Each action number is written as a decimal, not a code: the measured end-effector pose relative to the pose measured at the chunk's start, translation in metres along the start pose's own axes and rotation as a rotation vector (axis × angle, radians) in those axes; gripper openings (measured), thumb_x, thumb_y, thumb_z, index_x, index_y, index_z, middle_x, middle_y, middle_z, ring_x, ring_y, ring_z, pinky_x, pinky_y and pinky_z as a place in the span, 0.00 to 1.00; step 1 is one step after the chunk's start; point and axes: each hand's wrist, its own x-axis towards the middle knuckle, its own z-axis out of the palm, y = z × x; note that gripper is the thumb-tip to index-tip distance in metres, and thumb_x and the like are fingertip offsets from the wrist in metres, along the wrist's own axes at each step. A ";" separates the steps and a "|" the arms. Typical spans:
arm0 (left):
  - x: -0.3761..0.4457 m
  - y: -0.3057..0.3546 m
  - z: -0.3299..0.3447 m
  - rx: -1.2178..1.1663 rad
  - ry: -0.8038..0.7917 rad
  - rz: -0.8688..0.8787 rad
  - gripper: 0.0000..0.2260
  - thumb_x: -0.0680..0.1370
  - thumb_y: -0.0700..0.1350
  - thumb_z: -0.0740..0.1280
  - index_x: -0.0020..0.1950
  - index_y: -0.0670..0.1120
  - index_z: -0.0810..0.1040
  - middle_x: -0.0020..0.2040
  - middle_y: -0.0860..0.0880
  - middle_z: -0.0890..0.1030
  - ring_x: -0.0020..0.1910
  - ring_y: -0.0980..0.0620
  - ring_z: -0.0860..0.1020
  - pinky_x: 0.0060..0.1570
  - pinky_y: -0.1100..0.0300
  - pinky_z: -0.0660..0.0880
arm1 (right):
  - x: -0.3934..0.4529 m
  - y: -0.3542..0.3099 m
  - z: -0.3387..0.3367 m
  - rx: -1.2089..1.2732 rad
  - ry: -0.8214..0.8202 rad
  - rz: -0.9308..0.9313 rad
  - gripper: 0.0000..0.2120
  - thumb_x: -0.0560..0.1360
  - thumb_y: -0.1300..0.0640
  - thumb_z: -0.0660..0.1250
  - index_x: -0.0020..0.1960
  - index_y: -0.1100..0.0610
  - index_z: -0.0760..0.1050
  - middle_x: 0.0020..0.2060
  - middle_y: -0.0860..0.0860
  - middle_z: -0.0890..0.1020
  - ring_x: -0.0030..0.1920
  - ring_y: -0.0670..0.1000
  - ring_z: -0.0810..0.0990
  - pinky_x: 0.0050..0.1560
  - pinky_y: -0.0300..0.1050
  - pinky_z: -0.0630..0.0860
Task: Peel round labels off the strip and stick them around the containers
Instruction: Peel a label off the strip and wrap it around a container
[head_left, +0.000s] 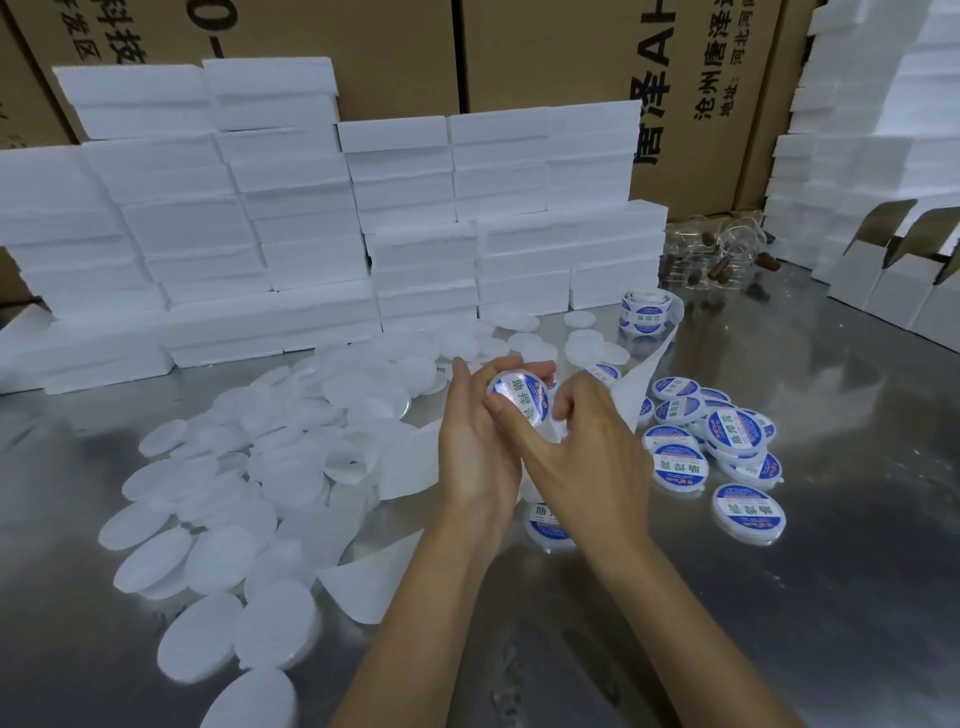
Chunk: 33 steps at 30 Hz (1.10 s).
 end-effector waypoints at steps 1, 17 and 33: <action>0.000 -0.001 0.000 -0.008 -0.013 -0.009 0.24 0.85 0.58 0.50 0.61 0.41 0.74 0.65 0.33 0.78 0.63 0.37 0.77 0.69 0.44 0.71 | -0.001 0.000 0.000 -0.017 0.005 0.009 0.28 0.68 0.22 0.57 0.35 0.47 0.59 0.30 0.44 0.71 0.30 0.44 0.71 0.30 0.40 0.60; -0.001 -0.006 0.006 -0.018 -0.047 -0.104 0.28 0.85 0.58 0.48 0.64 0.36 0.73 0.63 0.34 0.80 0.61 0.38 0.80 0.62 0.50 0.77 | 0.004 0.014 0.002 -0.058 0.004 0.027 0.31 0.76 0.30 0.50 0.25 0.51 0.59 0.21 0.47 0.67 0.26 0.51 0.68 0.31 0.45 0.61; 0.003 -0.009 -0.008 0.535 -0.014 0.168 0.10 0.83 0.36 0.62 0.56 0.45 0.82 0.52 0.46 0.86 0.45 0.50 0.84 0.41 0.61 0.80 | 0.010 0.026 0.001 0.456 -0.164 0.138 0.31 0.80 0.38 0.57 0.30 0.62 0.68 0.22 0.49 0.70 0.26 0.45 0.67 0.29 0.38 0.64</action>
